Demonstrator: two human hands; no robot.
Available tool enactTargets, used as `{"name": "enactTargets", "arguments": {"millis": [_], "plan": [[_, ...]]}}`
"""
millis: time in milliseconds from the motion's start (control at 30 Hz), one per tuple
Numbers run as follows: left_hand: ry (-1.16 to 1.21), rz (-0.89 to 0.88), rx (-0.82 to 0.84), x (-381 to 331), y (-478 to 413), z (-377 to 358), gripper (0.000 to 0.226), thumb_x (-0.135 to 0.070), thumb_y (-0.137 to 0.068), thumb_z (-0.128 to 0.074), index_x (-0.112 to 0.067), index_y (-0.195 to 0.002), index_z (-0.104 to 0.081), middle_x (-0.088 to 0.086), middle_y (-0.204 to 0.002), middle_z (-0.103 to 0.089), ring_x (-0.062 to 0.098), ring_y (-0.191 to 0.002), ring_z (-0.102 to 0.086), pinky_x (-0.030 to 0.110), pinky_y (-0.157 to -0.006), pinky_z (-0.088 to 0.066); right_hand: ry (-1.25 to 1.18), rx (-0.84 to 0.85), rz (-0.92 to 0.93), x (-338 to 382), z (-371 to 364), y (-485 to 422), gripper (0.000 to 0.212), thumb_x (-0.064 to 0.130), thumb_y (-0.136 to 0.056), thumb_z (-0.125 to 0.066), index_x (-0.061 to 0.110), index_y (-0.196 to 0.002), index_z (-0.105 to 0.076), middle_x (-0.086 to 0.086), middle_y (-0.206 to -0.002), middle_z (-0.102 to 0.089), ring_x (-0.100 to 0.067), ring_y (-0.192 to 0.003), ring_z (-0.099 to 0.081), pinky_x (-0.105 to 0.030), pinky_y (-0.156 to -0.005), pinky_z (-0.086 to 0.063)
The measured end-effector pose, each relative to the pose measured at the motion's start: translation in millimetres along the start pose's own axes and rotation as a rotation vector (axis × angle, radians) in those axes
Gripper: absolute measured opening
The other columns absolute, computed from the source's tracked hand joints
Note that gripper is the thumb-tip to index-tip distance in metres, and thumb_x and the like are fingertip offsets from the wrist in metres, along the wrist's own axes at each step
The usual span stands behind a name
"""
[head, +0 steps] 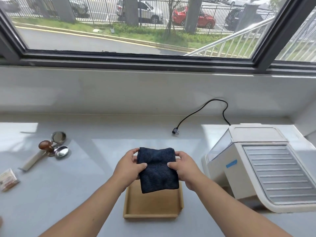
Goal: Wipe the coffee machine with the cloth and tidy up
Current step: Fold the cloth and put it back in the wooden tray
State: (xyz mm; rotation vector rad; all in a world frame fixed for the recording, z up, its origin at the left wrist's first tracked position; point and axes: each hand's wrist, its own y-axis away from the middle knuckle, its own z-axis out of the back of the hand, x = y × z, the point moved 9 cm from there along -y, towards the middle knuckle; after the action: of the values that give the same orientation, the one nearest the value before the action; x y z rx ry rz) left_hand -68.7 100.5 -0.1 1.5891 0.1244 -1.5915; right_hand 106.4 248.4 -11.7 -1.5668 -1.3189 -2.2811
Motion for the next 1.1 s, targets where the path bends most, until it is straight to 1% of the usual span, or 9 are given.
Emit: {"name": "enactTargets", "arguments": {"millis": [100, 200, 433, 533, 600, 733, 833, 967, 1100], "plan": [[-0.025, 0.016, 0.002, 15, -5, -2, 0.065, -0.003, -0.092, -0.073, -0.029, -0.147, -0.051, -0.008, -0.119, -0.068, 0.016, -0.100, -0.073, 0.029, -0.061, -0.063, 0.009, -0.002, -0.021, -14, -2, -2, 0.034, 0.004, -0.092, -0.066, 0.022, -0.119, -0.061, -0.006, -0.117, -0.073, -0.027, -0.101, -0.075, -0.038, -0.069, -0.060], [-0.075, 0.020, 0.003, 28, -10, -4, 0.062, -0.006, -0.091, -0.074, -0.033, -0.143, -0.051, -0.008, -0.121, -0.067, 0.017, -0.104, -0.071, 0.034, -0.067, -0.066, 0.024, 0.007, -0.041, -25, -3, -3, 0.034, 0.003, -0.093, -0.065, 0.023, -0.120, -0.060, -0.001, -0.113, -0.075, -0.023, -0.097, -0.076, -0.036, -0.067, -0.061], [-0.129, 0.024, 0.003, 56, -22, -7, 0.057, -0.010, -0.086, -0.075, -0.042, -0.129, -0.056, -0.013, -0.118, -0.071, 0.011, -0.099, -0.073, 0.041, -0.072, -0.067, 0.074, 0.000, -0.065, -45, -9, -12, 0.033, 0.003, -0.092, -0.064, 0.023, -0.117, -0.060, -0.007, -0.108, -0.077, -0.026, -0.095, -0.076, -0.046, -0.077, -0.063], [-0.176, 0.028, -0.003, 66, -25, -5, 0.063, -0.016, -0.083, -0.077, -0.041, -0.136, -0.053, -0.014, -0.119, -0.070, 0.013, -0.101, -0.073, 0.047, -0.085, -0.064, 0.098, 0.000, -0.072, -53, -12, -17, 0.032, 0.005, -0.091, -0.064, 0.025, -0.116, -0.060, -0.008, -0.109, -0.076, -0.028, -0.097, -0.076, -0.052, -0.084, -0.064], [-0.204, 0.029, -0.008, 73, -28, -5, 0.068, -0.020, -0.081, -0.077, -0.040, -0.140, -0.050, -0.016, -0.120, -0.069, 0.014, -0.103, -0.072, 0.048, -0.088, -0.063, 0.104, -0.001, -0.074, -58, -14, -20, 0.036, 0.003, -0.091, -0.063, 0.025, -0.119, -0.061, -0.009, -0.109, -0.077, -0.029, -0.098, -0.076, -0.053, -0.088, -0.062], [-0.258, 0.025, -0.021, 84, -32, -5, 0.069, -0.022, -0.083, -0.077, -0.039, -0.143, -0.048, -0.018, -0.117, -0.071, 0.010, -0.101, -0.072, 0.046, -0.084, -0.064, 0.111, 0.015, -0.079, -68, -19, -25, 0.041, 0.001, -0.090, -0.060, 0.025, -0.123, -0.062, -0.013, -0.108, -0.077, -0.031, -0.099, -0.075, -0.054, -0.091, -0.061], [-0.385, -0.005, -0.038, 84, -33, -5, 0.069, -0.025, -0.086, -0.076, -0.036, -0.147, -0.045, -0.018, -0.117, -0.069, 0.006, -0.101, -0.069, 0.042, -0.086, -0.063, 0.131, 0.018, -0.085, -73, -20, -29, 0.039, 0.002, -0.089, -0.061, 0.025, -0.121, -0.062, -0.012, -0.108, -0.076, -0.030, -0.099, -0.075, -0.054, -0.091, -0.061], [-0.521, -0.038, -0.070, 81, -34, -6, 0.068, -0.027, -0.088, -0.075, -0.033, -0.148, -0.045, -0.017, -0.115, -0.066, 0.011, -0.104, -0.067, 0.036, -0.091, -0.057, 0.151, 0.016, -0.110, -80, -20, -32, 0.036, 0.005, -0.089, -0.063, 0.028, -0.116, -0.062, -0.007, -0.107, -0.077, -0.025, -0.096, -0.076, -0.051, -0.089, -0.062], [-0.600, -0.057, -0.094, 78, -33, -7, 0.064, -0.028, -0.088, -0.075, -0.035, -0.145, -0.047, -0.021, -0.104, -0.062, 0.012, -0.099, -0.066, 0.032, -0.081, -0.053, 0.181, 0.014, -0.117, -85, -21, -34, 0.040, 0.009, -0.089, -0.064, 0.027, -0.124, -0.060, -0.001, -0.110, -0.075, -0.020, -0.097, -0.074, -0.043, -0.087, -0.063]]}}
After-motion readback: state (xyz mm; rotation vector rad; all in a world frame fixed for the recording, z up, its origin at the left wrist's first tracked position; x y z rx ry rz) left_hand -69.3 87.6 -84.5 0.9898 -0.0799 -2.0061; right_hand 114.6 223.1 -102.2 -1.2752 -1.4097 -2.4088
